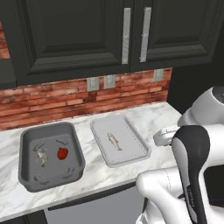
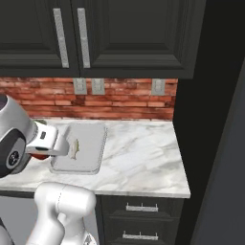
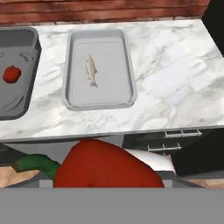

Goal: Place one bell pepper and one fish in each tupperware on the nearby counter, to pack two identical lunches.

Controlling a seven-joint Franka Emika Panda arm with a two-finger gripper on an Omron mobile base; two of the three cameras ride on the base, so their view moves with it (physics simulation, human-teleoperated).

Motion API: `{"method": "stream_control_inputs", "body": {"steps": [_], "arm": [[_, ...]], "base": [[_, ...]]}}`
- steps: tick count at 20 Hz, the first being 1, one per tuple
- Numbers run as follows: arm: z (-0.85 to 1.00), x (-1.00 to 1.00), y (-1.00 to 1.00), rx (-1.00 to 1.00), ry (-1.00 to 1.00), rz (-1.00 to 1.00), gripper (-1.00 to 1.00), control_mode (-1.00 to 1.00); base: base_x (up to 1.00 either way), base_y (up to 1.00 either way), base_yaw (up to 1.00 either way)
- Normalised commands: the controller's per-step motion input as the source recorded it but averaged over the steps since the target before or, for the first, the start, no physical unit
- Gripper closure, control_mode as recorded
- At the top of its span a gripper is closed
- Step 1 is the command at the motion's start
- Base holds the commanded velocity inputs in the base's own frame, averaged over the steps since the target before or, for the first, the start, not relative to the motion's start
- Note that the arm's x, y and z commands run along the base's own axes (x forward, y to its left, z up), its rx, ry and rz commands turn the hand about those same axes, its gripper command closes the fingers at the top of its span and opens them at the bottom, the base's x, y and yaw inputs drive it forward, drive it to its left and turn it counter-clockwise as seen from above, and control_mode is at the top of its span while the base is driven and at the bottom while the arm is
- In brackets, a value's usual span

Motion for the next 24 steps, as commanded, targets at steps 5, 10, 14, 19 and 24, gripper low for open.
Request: {"method": "stream_control_inputs", "body": {"steps": [5, 10, 14, 19, 24], "arm": [[-0.71, 0.65, 0.0, -0.01, 0.03, 0.0, 1.0, -1.0], [-0.63, 0.84, 0.03, 0.0, 0.0, 0.0, 1.0, -1.0], [-0.58, 0.76, 0.08, 0.0, 0.0, 0.0, 1.0, -1.0], [-0.56, 0.76, 0.13, 0.0, 0.0, 0.0, 1.0, -1.0], [-0.52, 0.77, 0.15, 0.0, 0.03, 0.0, 1.0, -1.0]], "base": [[0.0, 0.0, 0.0], [0.0, 0.0, 0.0], [0.0, 0.0, 0.0], [0.0, 0.0, 0.0], [0.0, 0.0, 0.0]]}}
